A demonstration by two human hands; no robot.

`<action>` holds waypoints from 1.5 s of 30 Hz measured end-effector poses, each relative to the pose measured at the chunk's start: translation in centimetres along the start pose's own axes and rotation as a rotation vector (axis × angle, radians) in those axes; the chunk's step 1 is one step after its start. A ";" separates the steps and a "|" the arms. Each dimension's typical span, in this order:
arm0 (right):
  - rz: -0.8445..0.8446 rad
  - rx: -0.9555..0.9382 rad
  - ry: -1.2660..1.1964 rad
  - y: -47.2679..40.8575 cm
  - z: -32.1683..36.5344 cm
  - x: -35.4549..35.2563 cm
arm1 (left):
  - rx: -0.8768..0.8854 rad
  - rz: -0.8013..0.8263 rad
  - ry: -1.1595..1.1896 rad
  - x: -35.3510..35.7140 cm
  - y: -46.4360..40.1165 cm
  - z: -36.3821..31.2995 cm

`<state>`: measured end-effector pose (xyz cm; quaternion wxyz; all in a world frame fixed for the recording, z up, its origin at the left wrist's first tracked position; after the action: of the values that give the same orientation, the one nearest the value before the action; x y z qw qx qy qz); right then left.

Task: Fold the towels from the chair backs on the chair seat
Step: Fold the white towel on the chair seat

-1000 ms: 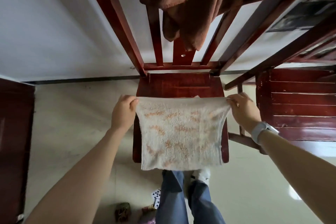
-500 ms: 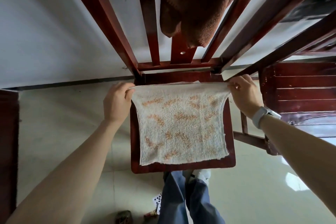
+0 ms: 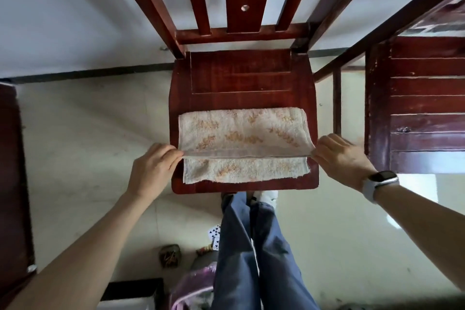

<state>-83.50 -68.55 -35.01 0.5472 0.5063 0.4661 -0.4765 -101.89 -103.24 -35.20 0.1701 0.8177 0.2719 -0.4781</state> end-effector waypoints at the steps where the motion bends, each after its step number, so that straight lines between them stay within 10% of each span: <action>1: 0.005 -0.015 -0.002 0.5 0.1 0.6 | -0.005 0.027 -0.013 0.5 0.6 -0.3; 6: 0.157 0.161 -0.085 2.5 0.8 3.1 | -0.185 0.092 0.104 2.9 2.6 -1.4; 13: 0.389 0.500 -0.166 2.5 2.8 5.3 | -0.872 -0.172 0.515 6.2 3.9 -1.7; 18: 0.306 0.403 -0.029 2.3 4.3 4.6 | -1.306 -0.263 0.943 7.4 5.3 -2.7; 24: 0.317 -0.048 0.109 0.6 8.7 6.4 | -1.245 -0.307 0.927 7.9 5.2 -2.7; 29: 0.471 0.011 0.011 0.0 10.5 7.9 | -1.051 -0.072 0.547 7.8 5.8 -0.7; 34: 0.359 0.024 -0.146 -0.4 9.8 6.4 | -1.115 -0.243 0.581 7.3 5.7 -0.9; 39: 0.108 0.695 -0.357 0.0 6.9 4.9 | -1.314 -0.315 0.732 7.7 4.6 -1.7; 42: 0.277 1.120 -0.523 0.8 5.0 6.0 | -1.371 -0.238 0.758 8.1 3.5 -1.8; 45: 0.406 1.162 -0.713 1.0 5.0 7.1 | -1.358 -0.299 0.692 7.8 3.3 -2.0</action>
<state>-81.55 -73.86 -41.73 0.3855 0.6063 -0.1743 -0.6733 -95.40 -102.56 -40.99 0.4731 0.5916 0.6503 0.0580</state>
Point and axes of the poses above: each hand's wrist, its own y-axis away from the middle knuckle, its own x-axis out of the palm, z = x × y, the point moved 2 cm from there along -y, towards the middle knuckle, and after that the axes turned 14 degrees about y, right-handed, at the moved point
